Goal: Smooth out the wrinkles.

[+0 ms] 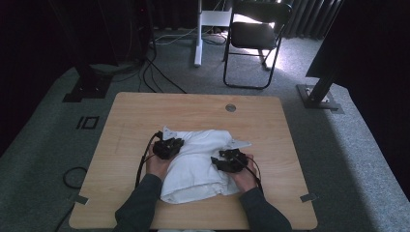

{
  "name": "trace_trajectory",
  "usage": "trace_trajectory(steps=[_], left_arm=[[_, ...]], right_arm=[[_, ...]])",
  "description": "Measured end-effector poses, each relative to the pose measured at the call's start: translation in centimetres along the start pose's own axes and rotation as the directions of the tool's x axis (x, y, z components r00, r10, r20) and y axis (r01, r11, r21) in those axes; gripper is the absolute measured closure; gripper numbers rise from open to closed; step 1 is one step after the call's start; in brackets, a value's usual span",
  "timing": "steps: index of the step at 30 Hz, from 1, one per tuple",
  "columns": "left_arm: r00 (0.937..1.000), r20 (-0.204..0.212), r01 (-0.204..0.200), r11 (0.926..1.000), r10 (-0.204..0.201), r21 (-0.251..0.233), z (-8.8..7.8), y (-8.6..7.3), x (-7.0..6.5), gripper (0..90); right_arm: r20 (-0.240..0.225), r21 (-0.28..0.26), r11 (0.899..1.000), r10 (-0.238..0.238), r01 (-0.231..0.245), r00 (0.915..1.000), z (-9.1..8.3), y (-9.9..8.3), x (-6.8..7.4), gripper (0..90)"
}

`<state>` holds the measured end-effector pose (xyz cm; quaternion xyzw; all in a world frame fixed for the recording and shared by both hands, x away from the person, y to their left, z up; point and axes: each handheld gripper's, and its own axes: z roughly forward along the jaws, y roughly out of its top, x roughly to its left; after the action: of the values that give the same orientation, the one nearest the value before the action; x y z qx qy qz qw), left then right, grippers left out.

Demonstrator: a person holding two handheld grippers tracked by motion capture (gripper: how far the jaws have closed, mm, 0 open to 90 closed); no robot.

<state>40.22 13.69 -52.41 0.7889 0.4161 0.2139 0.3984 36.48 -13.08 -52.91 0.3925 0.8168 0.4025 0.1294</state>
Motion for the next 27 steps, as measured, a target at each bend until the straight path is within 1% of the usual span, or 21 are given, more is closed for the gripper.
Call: trace_trajectory(steps=[1, 2, 3, 5, 8, 10, 11, 12, 13, 14, 16, 18, 19, 20, 21, 22, 23, 25, 26, 27], left_arm=[[1.0000, 0.000, 0.000, 1.0000, 0.000, 0.000, 0.0, 0.0, 0.0, 81.2], [1.0000, -0.002, -0.003, 1.0000, 0.003, 0.001, 0.0, 0.0, 0.0, 81.2], [1.0000, -0.003, -0.006, 1.0000, 0.006, 0.002, 0.0, 0.0, 0.0, 81.2], [1.0000, -0.006, -0.006, 1.0000, 0.006, 0.001, 0.0, 0.0, 0.0, 81.2], [1.0000, -0.008, -0.004, 1.0000, 0.004, 0.000, 0.0, 0.0, -0.1, 81.1], [0.9998, -0.015, -0.015, 0.9999, 0.015, -0.002, 0.0, 0.0, -0.3, 80.9], [0.9996, -0.021, -0.020, 0.9998, 0.020, -0.002, 0.0, 0.0, -0.4, 80.8], [0.9995, -0.024, -0.019, 0.9998, 0.019, -0.002, 0.0, 0.0, -0.5, 80.7], [0.9997, -0.022, -0.011, 0.9999, 0.011, 0.001, 0.0, 0.1, -0.4, 80.5], [0.9998, -0.019, -0.005, 1.0000, 0.005, 0.000, 0.0, 0.1, -0.3, 80.2], [0.9999, -0.017, -0.003, 1.0000, 0.003, -0.001, 0.0, 0.1, -0.3, 80.1], [0.9997, -0.024, -0.008, 1.0000, 0.008, -0.002, 0.0, 0.1, -0.4, 79.9], [0.9996, -0.026, -0.009, 1.0000, 0.009, -0.002, 0.0, 0.1, -0.4, 79.8], [0.9996, -0.026, -0.009, 1.0000, 0.009, -0.002, 0.0, 0.1, -0.4, 79.7], [0.9995, -0.029, -0.008, 1.0000, 0.008, -0.003, 0.0, 0.1, -0.4, 79.7], [0.9995, -0.030, -0.010, 0.9999, 0.010, -0.004, 0.0, 0.0, -0.4, 79.6], [0.9995, -0.029, -0.010, 0.9999, 0.010, -0.005, 0.0, 0.0, -0.4, 79.6], [0.9996, -0.028, -0.007, 0.9999, 0.007, -0.007, -0.1, 0.0, -0.4, 79.5], [0.9996, -0.026, -0.008, 0.9999, 0.007, -0.008, -0.1, 0.0, -0.4, 79.5], [0.9996, -0.026, -0.008, 0.9999, 0.008, -0.009, 0.0, 0.0, -0.4, 79.4]], right_arm=[[0.000, 0.000, 1.000, 0.000, 0.000, 1.0000, 0.0, 0.0, 0.0, 68.5], [-0.023, 0.018, 1.000, 0.002, -0.002, 0.9997, 0.3, -0.1, -0.1, 78.8], [-0.046, 0.021, 1.000, 0.007, -0.006, 0.9989, 0.2, -0.3, -0.2, 87.4], [-0.031, 0.011, 1.000, -0.007, 0.007, 0.9995, -0.7, -0.4, -0.2, 88.2], [-0.005, -0.023, 1.000, -0.012, 0.011, 0.9999, -2.9, -0.8, -0.3, 88.2], [0.004, -0.049, 0.999, 0.000, 0.000, 1.0000, -4.5, -1.4, -0.6, 87.8], [0.010, -0.060, 0.998, 0.008, -0.007, 0.9999, -5.1, -1.6, -0.7, 87.8], [0.025, -0.062, 0.998, 0.007, -0.006, 0.9997, -5.4, -1.8, -0.7, 87.8], [0.060, -0.063, 0.998, 0.004, -0.001, 0.9982, -5.8, -2.0, -0.6, 84.8], [0.073, -0.069, 0.998, 0.005, 0.000, 0.9973, -6.1, -2.2, -0.5, 78.3], [0.068, -0.086, 0.996, 0.011, -0.005, 0.9976, -6.5, -2.6, -0.3, 64.1], [0.039, -0.112, 0.994, -0.001, 0.006, 0.9992, -6.6, -2.9, 0.2, 53.6], [0.024, -0.106, 0.994, -0.003, 0.006, 0.9997, -6.4, -3.0, 0.6, 48.8], [0.024, -0.106, 0.994, -0.003, 0.006, 0.9997, -6.4, -3.0, 0.6, 48.8], [0.003, -0.097, 0.995, -0.008, 0.008, 1.0000, -6.0, -3.1, 0.9, 45.3], [-0.022, -0.063, 0.998, -0.021, 0.019, 0.9995, -4.8, -3.3, 1.5, 44.4], [-0.029, -0.039, 0.999, -0.030, 0.029, 0.9991, -4.1, -3.4, 1.8, 49.5], [-0.052, -0.010, 0.998, -0.057, 0.056, 0.9971, -3.5, -3.7, 2.2, 75.1], [-0.040, 0.003, 0.997, -0.072, 0.072, 0.9966, -3.6, -3.9, 2.4, 83.2], [-0.027, 0.010, 0.996, -0.084, 0.085, 0.9961, -3.9, -4.0, 2.4, 87.7]])
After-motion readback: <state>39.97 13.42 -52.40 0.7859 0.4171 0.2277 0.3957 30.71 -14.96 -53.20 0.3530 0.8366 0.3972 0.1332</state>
